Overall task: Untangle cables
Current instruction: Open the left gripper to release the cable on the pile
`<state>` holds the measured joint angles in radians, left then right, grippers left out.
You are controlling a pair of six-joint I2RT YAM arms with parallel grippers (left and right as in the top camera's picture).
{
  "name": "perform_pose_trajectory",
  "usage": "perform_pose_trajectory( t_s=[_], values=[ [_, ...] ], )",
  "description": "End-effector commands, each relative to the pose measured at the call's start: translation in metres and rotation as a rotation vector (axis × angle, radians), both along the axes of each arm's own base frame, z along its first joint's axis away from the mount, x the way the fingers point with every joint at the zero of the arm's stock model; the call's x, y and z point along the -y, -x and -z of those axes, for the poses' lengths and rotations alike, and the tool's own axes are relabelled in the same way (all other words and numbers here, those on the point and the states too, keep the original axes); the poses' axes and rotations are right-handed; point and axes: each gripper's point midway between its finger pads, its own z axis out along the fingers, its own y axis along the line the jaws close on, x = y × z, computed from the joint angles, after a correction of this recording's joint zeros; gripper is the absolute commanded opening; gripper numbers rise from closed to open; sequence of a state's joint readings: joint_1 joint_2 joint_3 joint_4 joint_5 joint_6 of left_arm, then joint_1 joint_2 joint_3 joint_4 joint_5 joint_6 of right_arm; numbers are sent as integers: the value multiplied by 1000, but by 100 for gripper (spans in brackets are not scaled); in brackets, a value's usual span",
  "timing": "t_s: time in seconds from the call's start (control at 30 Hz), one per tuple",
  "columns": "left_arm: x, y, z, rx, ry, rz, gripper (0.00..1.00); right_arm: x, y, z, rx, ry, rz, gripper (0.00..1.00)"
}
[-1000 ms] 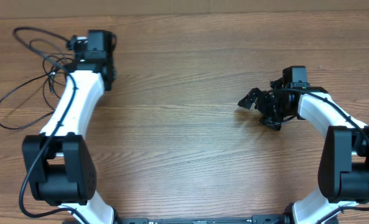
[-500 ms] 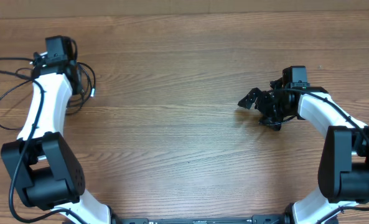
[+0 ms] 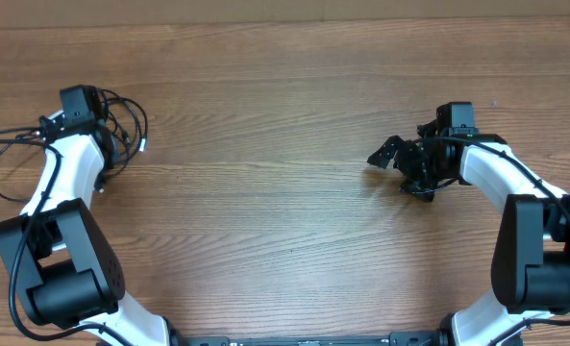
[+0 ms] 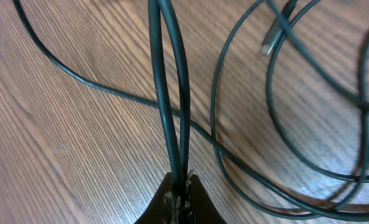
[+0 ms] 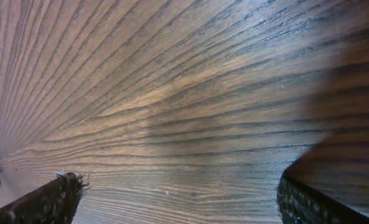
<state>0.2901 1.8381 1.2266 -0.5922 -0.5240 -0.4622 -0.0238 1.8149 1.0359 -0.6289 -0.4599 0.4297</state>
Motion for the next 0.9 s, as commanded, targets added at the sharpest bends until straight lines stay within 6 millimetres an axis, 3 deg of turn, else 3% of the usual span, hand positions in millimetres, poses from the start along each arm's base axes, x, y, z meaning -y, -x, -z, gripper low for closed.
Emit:
perform_pose_trajectory(
  t_s=[0.0,0.13,0.27,0.7,0.87],
  values=[
    [-1,5,0,30,6,-20,4,18,13,27,-65,103,14,100],
    [1,1,1,48,18,-13,5,18,13,27,-65,103,14,100],
    [0,1,1,51,18,-14,17,18,13,27,-65,103,14,100],
    [13,-6,7,75,97,20,39,18,13,27,-65,103,14,100],
    [28,-14,12,106,187,59,69,18,13,27,-65,103,14,100]
  ],
)
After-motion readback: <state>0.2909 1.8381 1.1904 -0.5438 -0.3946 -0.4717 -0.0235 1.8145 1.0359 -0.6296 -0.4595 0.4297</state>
